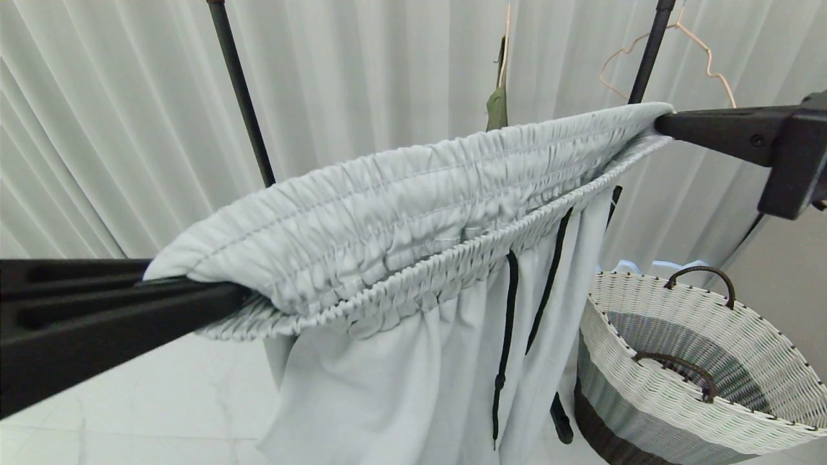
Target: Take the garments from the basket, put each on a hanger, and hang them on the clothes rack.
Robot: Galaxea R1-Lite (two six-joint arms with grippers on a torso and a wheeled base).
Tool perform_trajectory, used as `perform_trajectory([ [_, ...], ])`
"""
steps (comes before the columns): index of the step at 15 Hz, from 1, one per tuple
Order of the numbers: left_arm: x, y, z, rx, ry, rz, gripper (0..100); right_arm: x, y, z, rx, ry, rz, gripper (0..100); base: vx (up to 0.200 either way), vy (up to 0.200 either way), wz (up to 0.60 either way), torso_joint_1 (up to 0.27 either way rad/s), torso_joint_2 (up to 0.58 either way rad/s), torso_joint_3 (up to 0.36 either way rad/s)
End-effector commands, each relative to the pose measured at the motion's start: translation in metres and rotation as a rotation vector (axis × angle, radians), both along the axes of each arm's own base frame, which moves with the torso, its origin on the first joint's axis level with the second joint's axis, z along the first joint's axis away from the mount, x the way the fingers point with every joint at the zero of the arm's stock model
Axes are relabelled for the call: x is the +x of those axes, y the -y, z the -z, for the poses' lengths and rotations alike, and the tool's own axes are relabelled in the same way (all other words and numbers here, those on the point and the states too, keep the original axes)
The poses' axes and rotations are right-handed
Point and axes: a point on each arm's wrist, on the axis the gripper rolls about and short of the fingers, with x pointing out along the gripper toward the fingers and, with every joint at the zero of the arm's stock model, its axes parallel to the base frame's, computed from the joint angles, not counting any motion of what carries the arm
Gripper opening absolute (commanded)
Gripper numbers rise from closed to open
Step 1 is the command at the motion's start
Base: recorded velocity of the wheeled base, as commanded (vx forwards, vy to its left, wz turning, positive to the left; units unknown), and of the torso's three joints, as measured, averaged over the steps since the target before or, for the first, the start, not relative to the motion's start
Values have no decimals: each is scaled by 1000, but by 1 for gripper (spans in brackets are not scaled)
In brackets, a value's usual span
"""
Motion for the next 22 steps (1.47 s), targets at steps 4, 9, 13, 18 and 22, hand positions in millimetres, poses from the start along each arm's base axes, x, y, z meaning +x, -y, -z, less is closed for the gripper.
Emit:
perform_trajectory([
  [4,49,24,-4,7,108,-206,0,-27,30,-11,31,26,-6,0,0,0,0,0,0,0],
  [9,63,23,3,35,131,-264,0,-38,30,1,-21,-19,-74,0,0,0,0,0,0,0],
  [13,63,24,1,27,136,-266,0,-38,29,1,-22,-20,-72,0,0,0,0,0,0,0],
  [18,68,20,1,33,137,-304,0,-43,36,10,-38,-30,-68,100,0,0,0,0,0,0],
  [22,83,3,3,62,144,-427,0,-47,64,25,-124,-100,66,100,0,0,0,0,0,0],
])
